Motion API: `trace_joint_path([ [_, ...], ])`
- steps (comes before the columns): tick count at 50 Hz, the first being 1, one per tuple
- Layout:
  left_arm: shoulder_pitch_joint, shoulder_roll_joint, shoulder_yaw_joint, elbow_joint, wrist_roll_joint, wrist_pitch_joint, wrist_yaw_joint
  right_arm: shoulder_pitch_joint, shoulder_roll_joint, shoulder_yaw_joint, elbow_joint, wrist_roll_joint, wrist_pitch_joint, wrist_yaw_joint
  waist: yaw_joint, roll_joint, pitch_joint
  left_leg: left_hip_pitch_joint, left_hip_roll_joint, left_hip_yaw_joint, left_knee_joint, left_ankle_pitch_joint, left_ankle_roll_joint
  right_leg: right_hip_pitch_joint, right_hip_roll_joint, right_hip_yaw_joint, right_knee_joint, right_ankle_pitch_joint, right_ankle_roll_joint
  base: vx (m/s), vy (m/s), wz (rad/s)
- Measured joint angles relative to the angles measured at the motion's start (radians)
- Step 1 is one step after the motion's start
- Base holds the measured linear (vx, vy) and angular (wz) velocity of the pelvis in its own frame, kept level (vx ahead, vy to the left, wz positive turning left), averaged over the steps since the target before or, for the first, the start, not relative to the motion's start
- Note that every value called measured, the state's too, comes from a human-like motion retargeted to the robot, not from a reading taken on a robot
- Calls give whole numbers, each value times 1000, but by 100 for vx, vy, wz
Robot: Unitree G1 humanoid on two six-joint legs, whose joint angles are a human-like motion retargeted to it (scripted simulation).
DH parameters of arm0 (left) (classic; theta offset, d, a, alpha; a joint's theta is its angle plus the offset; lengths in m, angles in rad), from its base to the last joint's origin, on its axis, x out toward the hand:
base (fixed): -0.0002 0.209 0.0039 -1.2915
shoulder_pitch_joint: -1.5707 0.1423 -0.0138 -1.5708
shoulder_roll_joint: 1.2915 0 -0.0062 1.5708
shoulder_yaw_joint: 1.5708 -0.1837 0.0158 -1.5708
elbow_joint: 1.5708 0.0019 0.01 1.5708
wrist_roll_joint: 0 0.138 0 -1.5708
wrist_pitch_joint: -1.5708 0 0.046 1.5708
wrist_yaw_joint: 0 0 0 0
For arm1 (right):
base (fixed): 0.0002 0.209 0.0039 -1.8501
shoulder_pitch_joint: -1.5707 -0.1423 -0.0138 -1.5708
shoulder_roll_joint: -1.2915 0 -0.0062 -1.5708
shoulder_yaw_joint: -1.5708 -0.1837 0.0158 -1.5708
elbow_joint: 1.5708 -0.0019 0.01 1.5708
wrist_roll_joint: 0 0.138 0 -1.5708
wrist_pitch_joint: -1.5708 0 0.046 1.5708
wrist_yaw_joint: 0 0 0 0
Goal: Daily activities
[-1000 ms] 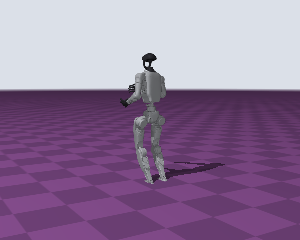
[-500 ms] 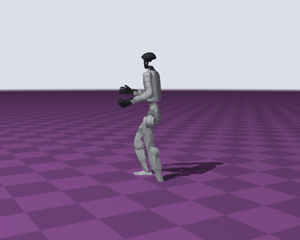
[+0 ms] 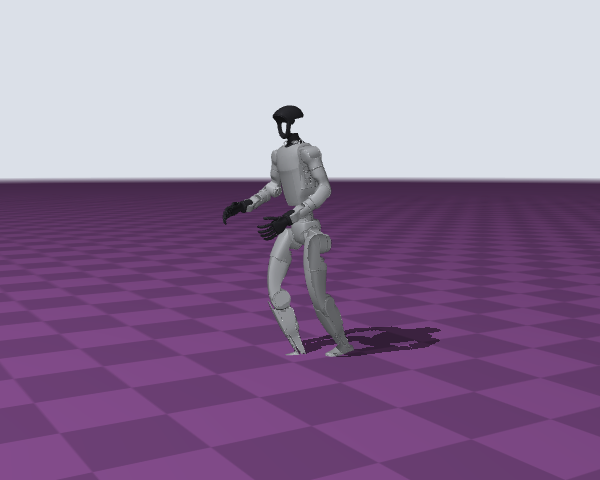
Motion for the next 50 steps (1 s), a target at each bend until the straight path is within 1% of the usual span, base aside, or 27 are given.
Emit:
trace_joint_path([
  [2, -11, 4, 2, 49, 52, -13, 27, 5, 7, 8, 42, -23, -5, -16, -23, -12, -7, -4, -7, 36, -84, 12, 0, -34, -10, -17, -5, 3, 7, -13, -11, 137],
  [5, -36, 4, 6, 139, 128, -30, 79, -4, 25, 29, 123, -62, -13, -42, -53, -29, -22, -22, -23, 50, -204, 45, 8, -95, -14, -11, -17, 32, 26, -14, -5, 128],
  [7, -50, -3, 11, 209, 165, -32, 113, -13, 40, 41, 186, -83, -15, -59, -70, -44, -32, -34, -35, 37, -278, 93, 6, -144, -12, 26, -17, 55, 44, -14, -2, 122],
  [10, -55, -20, 23, 310, 198, -27, 158, -20, 67, 49, 278, -100, -9, -88, -87, -65, -42, -44, -49, 13, -355, 155, -1, -210, -15, 90, 4, 49, 61, -10, 0, 107],
  [15, -48, -64, 75, 471, 177, -19, 201, -40, 127, 31, 442, -79, 1, -137, -94, -87, -74, -23, -83, -41, -489, 241, 7, -273, -50, 131, 61, 26, 49, 3, 1, 76],
  [18, -27, -84, 112, 528, 141, -20, 205, -39, 154, 7, 514, -57, 2, -161, -90, -103, -85, 4, -99, -69, -502, 245, 16, -267, -77, 146, 111, 3, 38, 16, 0, 57],
  [20, -8, -93, 138, 550, 114, -22, 203, -34, 169, -7, 548, -44, 0, -177, -84, -116, -86, 26, -108, -83, -479, 229, 24, -246, -94, 158, 151, -19, 32, 24, 0, 50],
  [23, 25, -97, 177, 557, 74, -22, 197, -16, 186, -25, 579, -33, -5, -194, -73, -142, -70, 23, -111, -45, -305, 154, 30, -185, -125, 172, 207, -69, 22, 28, 0, 55],
  [25, 47, -95, 204, 542, 46, -23, 189, -1, 198, -32, 594, -31, -5, -198, -57, -157, -46, -24, -80, -17, -47, 97, 28, -128, -136, 180, 239, -107, 10, 29, -2, 41],
  [27, 60, -80, 227, 496, 20, -15, 173, 7, 215, -35, 608, -32, -2, -192, -31, -136, -5, -136, 54, 12, 390, 46, 24, -58, -97, 152, 263, -150, -18, 26, -4, 23],
  [30, 72, -68, 247, 398, -12, -9, 145, 23, 230, -20, 627, -37, 6, -165, 25, -102, 19, -286, 207, 0, 811, 59, 62, 9, -38, 135, 282, -190, -57, 29, -3, -3],
  [33, 72, -40, 270, 231, -43, 3, 109, 21, 236, -6, 639, -37, 13, -111, 91, -76, 18, -460, 321, -34, 1014, 28, 100, 80, 25, 135, 209, -178, -78, 35, 0, -14],
  [35, 71, -18, 287, 110, -62, 4, 85, 26, 237, 5, 626, -30, 18, -71, 129, -83, 12, -559, 352, -39, 1031, 2, 112, 130, 40, 154, 151, -159, -76, 40, 5, -14],
  [38, 55, 23, 315, -54, -73, -5, 61, 41, 227, 18, 574, -11, 23, -16, 168, -116, 8, -658, 339, -30, 887, -10, 87, 212, 26, 191, 74, -130, -52, 44, 10, -9],
  [42, -4, 79, 348, -188, -85, -19, 50, 50, 185, 28, 498, -5, 23, 46, 181, -160, -8, -721, 280, -36, 526, 42, 14, 307, -26, 206, -7, -101, -21, 47, 14, -4],
  [45, -52, 118, 358, -232, -94, -24, 42, 45, 143, 20, 459, -17, 22, 85, 156, -186, -47, -702, 206, -57, 157, 133, -45, 349, -70, 206, -41, -81, -1, 47, 18, 8],
  [46, -55, 126, 355, -243, -93, -25, 38, 48, 135, 18, 456, -20, 21, 88, 147, -185, -59, -712, 204, -68, 128, 142, -62, 353, -78, 212, -16, -86, 4, 48, 21, 6],
  [47, -62, 135, 353, -252, -94, -25, 32, 48, 125, 13, 453, -21, 21, 92, 137, -189, -73, -702, 191, -74, 65, 173, -74, 357, -91, 216, 0, -85, 9, 52, 23, 6],
  [48, -78, 147, 352, -258, -100, -22, 24, 42, 114, 2, 447, -20, 24, 100, 126, -201, -90, -651, 155, -68, -69, 248, -78, 364, -112, 218, -3, -72, 16, 55, 25, 6],
  [49, -83, 152, 345, -265, -103, -20, 14, 42, 108, -6, 448, -19, 25, 100, 116, -208, -105, -635, 138, -66, -97, 289, -80, 366, -133, 219, 19, -59, 23, 57, 26, 1],
  [50, -83, 155, 336, -273, -105, -17, 5, 47, 105, -12, 452, -19, 26, 97, 107, -212, -119, -637, 130, -66, -72, 311, -81, 367, -154, 220, 53, -45, 31, 58, 28, -4],
])
